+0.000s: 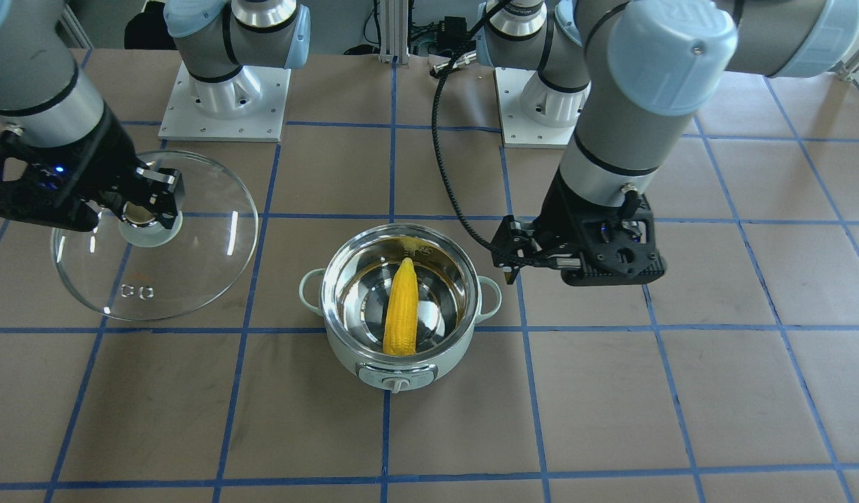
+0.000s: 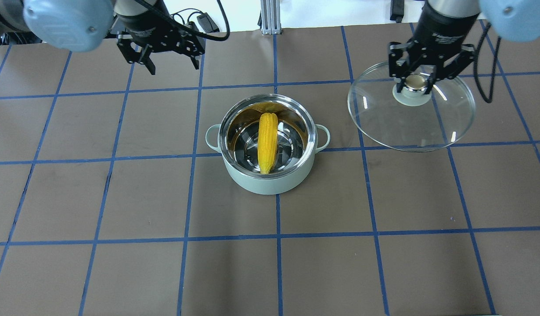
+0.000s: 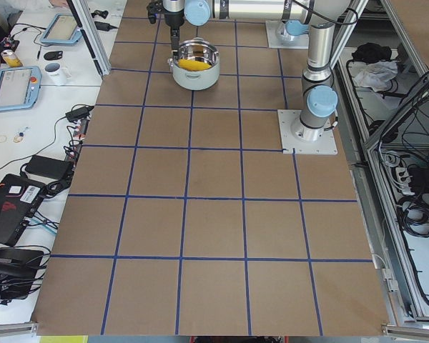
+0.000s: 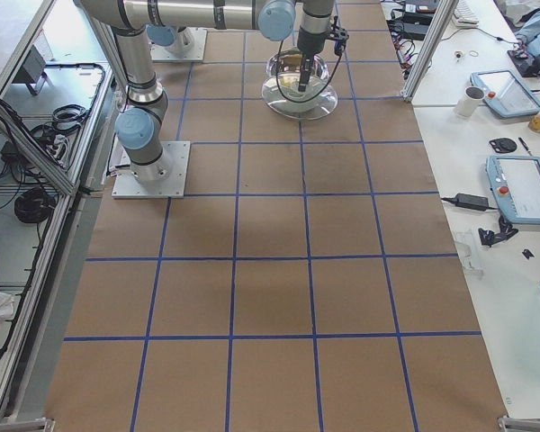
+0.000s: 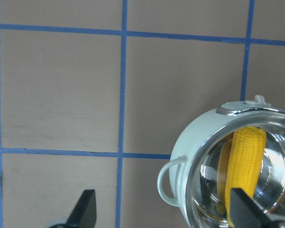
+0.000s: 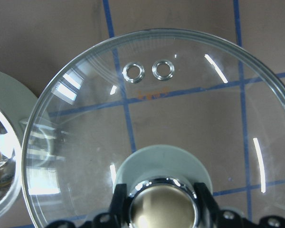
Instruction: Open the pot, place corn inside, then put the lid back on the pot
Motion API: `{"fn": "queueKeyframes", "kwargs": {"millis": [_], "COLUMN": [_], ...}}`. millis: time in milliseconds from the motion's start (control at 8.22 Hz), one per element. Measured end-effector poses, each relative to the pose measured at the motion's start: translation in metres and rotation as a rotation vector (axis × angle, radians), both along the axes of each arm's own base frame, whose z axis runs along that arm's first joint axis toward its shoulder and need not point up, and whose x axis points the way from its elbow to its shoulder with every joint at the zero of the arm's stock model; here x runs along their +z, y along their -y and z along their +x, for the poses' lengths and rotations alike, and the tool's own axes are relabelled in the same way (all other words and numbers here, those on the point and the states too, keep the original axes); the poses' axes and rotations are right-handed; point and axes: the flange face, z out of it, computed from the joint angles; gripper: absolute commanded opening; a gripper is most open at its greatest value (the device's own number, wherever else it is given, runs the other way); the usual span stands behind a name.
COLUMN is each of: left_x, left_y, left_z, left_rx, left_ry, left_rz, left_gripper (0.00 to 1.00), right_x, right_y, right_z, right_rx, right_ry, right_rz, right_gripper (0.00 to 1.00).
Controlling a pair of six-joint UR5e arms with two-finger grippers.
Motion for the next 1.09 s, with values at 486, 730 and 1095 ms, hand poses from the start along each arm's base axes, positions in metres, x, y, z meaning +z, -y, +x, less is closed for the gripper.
{"fn": "queueKeyframes", "kwargs": {"millis": [486, 730, 1095], "left_x": [0.052, 0.058, 0.055], "left_y": [-0.014, -0.019, -0.021], "left_z": [0.059, 0.061, 0.062], "left_rx": [0.002, 0.004, 0.004], "left_ry": [0.044, 0.055, 0.058], "left_rz": [-0.061, -0.07, -0.062], "left_gripper": [1.0, 1.0, 1.0], "right_x": [-0.038, -0.064, -0.09], "right_y": [0.003, -0.009, -0.015], "right_z": [0.156, 0.222, 0.265], "right_rx": [0.072, 0.157, 0.202], "right_ry": [0.047, 0.075, 0.152], "right_rz": [-0.116, -0.112, -0.09], "right_gripper": [0.0, 0.0, 0.0]}}
